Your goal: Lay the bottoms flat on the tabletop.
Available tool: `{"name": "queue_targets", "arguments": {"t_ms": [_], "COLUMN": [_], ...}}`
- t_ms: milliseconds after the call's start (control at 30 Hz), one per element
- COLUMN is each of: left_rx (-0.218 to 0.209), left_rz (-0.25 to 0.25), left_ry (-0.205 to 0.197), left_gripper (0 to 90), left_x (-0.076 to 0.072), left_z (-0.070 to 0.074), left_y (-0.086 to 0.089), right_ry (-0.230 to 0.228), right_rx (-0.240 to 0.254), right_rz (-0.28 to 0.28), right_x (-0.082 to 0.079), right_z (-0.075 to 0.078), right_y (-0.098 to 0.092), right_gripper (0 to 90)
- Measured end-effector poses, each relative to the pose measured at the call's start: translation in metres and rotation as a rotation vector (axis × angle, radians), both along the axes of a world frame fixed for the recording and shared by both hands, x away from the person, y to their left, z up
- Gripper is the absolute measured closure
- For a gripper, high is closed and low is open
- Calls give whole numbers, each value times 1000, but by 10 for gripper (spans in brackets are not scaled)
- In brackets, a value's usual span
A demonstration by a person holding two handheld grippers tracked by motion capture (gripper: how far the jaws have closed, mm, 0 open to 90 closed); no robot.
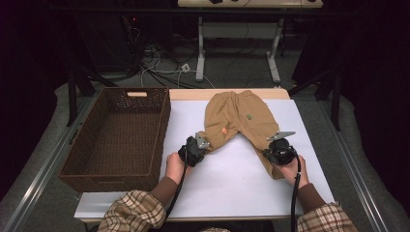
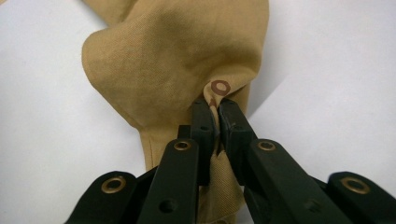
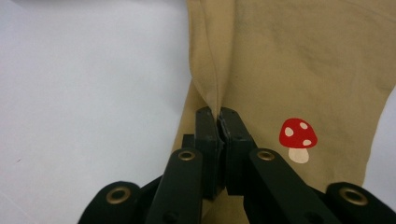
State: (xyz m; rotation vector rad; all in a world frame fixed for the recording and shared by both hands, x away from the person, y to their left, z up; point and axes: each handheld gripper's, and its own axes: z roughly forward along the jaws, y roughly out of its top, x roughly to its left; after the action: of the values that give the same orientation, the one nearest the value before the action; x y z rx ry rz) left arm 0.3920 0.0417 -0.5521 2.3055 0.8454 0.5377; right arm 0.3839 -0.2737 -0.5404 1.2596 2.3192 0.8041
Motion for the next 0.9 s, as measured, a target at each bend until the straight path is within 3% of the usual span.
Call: {"name": "queue_targets", "arguments": {"t_ms": [333, 500, 633, 767, 900], "left_rx": [-66, -90, -80, -56, -49], "left_rz": [-30, -50, -22, 37, 54], "left_ry": [-4, -26, -41, -9, 3], "left_gripper": [862, 862, 859, 824, 749], "left_x": [-12, -20, -17, -5, -1], "left_z": [15, 25, 26, 16, 13], "left_y": [0, 0, 3, 10, 12], "right_ry": [-13, -25, -34, -21, -14], "right_rx": [5, 9, 13, 9, 6], "right_rz": [-7, -20, -19, -14, -8], "right_x": [-1, -2, -2, -1, -1], "right_z": [4, 6, 7, 5, 3], "right_y": [-2, -4, -5, -4, -2], "right_gripper": [878, 878, 878, 877, 876]}}
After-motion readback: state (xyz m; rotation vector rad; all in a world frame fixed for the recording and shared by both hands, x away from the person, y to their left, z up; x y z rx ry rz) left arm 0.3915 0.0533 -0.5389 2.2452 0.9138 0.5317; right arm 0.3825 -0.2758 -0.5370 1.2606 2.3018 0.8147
